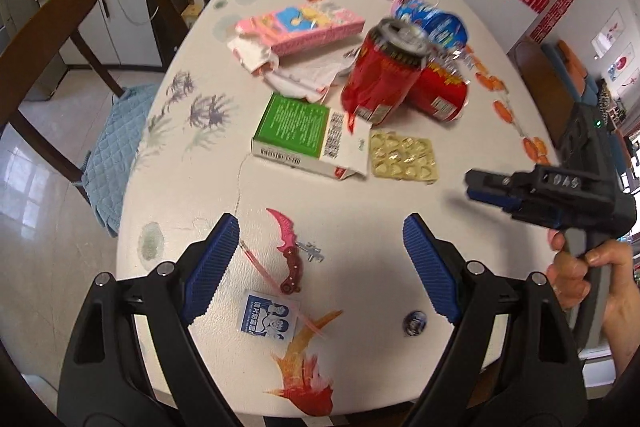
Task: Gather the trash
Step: 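Move both tools from the bin back over the table toward the gold blister pack, then close the right tool on the gold blister pack while the left tool lowers toward the pink keychain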
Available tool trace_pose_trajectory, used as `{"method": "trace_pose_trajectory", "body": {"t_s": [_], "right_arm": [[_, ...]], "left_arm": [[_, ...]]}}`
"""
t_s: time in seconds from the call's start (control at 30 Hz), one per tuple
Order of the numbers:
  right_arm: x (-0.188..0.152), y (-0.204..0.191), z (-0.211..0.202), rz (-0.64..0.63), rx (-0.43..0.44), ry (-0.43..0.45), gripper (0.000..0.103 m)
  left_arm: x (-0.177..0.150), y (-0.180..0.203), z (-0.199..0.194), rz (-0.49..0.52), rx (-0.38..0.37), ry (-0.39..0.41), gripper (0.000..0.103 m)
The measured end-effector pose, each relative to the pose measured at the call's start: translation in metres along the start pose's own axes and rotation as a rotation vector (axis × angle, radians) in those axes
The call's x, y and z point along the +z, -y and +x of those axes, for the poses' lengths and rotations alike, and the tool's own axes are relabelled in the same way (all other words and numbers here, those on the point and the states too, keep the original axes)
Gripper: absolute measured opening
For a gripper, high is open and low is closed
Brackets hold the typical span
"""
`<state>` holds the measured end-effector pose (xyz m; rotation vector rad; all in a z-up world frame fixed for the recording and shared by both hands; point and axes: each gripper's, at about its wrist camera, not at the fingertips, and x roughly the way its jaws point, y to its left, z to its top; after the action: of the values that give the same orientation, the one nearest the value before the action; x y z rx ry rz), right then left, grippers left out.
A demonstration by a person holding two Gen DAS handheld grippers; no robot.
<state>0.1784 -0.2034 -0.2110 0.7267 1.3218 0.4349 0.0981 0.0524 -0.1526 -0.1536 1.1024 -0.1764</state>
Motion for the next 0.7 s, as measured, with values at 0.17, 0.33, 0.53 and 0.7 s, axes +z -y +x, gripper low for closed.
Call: {"method": "trace_pose_trajectory", "body": {"t_s": [0.17,0.33,0.53,0.7], "right_arm": [[0.016,0.024,0.001,0.075,0.023,0.007,0.042],[0.027,0.031,0.011,0.109,0.077,-0.002,0.042],[0.034,0.031,0.024,0.104,0.081,-0.008,0.042],[0.032,0.029,0.035,0.073,0.084,-0.031,0.033]], "left_arm": [[-0.005,-0.011,0.018,-0.042,0.011,-0.041,0.082],[-0.010,-0.015,0.031,-0.051,0.008,-0.065,0.082],[-0.013,-0.015,0.042,-0.052,0.002,-0.083,0.082],[-0.016,-0.014,0.048,-0.044,-0.010,-0.087,0.082]]}}
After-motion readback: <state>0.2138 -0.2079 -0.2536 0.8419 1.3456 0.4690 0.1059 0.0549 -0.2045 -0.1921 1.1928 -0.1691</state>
